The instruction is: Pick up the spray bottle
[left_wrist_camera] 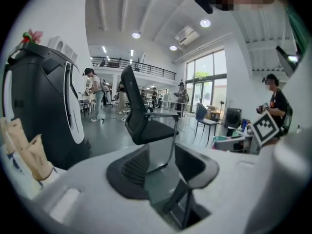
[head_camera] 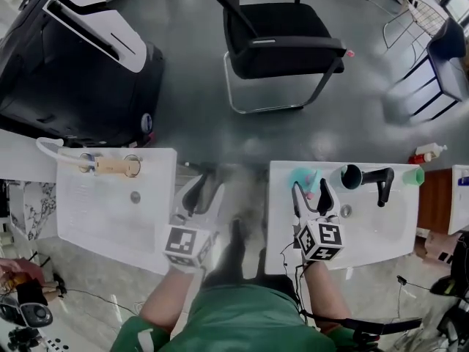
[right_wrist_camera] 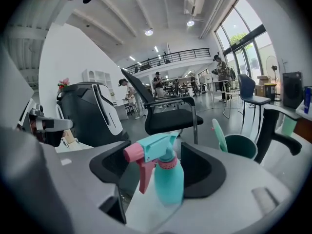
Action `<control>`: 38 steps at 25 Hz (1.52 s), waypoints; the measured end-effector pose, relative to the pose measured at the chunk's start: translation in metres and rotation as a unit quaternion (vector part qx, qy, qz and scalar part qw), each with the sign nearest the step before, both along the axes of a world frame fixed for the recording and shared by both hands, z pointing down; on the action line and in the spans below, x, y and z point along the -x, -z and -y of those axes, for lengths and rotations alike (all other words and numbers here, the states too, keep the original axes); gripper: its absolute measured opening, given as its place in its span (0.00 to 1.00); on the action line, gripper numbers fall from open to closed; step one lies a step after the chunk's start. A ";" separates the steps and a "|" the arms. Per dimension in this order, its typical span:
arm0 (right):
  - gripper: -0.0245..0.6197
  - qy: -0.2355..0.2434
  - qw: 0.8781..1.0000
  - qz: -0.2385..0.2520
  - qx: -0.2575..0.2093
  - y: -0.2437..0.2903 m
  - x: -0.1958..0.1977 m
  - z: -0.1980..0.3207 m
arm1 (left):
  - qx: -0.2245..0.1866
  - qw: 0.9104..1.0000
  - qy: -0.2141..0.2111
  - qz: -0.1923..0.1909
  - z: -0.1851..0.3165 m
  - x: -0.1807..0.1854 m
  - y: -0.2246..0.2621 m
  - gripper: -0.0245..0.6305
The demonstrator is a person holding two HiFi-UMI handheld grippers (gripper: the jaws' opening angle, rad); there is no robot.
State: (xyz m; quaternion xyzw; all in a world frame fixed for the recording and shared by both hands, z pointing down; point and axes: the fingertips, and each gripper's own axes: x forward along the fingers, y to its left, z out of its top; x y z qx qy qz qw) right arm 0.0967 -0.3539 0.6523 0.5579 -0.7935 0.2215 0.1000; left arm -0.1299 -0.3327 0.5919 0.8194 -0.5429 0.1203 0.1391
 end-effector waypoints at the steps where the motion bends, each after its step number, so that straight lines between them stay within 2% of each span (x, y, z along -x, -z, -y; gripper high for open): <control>1: 0.51 0.000 1.000 -0.001 0.001 -0.003 0.001 0.003 | 0.001 1.000 0.000 -0.002 0.002 0.001 -0.003 0.28; 7: 0.51 0.002 1.000 -0.024 0.013 -0.015 -0.001 0.012 | 0.003 1.000 -0.004 -0.011 0.009 -0.002 -0.006 0.28; 9: 0.42 0.000 0.999 -0.036 0.018 -0.018 -0.004 0.012 | 0.002 1.000 -0.001 -0.019 0.010 -0.005 -0.004 0.28; 19: 0.31 0.017 0.996 -0.081 0.020 -0.024 -0.012 0.009 | 0.004 1.000 -0.011 -0.021 0.005 -0.011 0.001 0.27; 21: 0.24 0.015 0.996 -0.084 0.017 -0.020 -0.015 0.007 | 0.001 1.000 -0.012 -0.019 0.004 -0.013 0.005 0.27; 28: 0.24 0.018 0.996 -0.083 -0.008 0.011 -0.023 -0.005 | -0.016 0.999 -0.008 -0.027 0.001 -0.022 0.027 0.26; 38: 0.24 0.038 0.997 -0.053 -0.050 0.067 -0.032 -0.029 | -0.050 0.998 -0.022 -0.032 -0.013 -0.042 0.073 0.25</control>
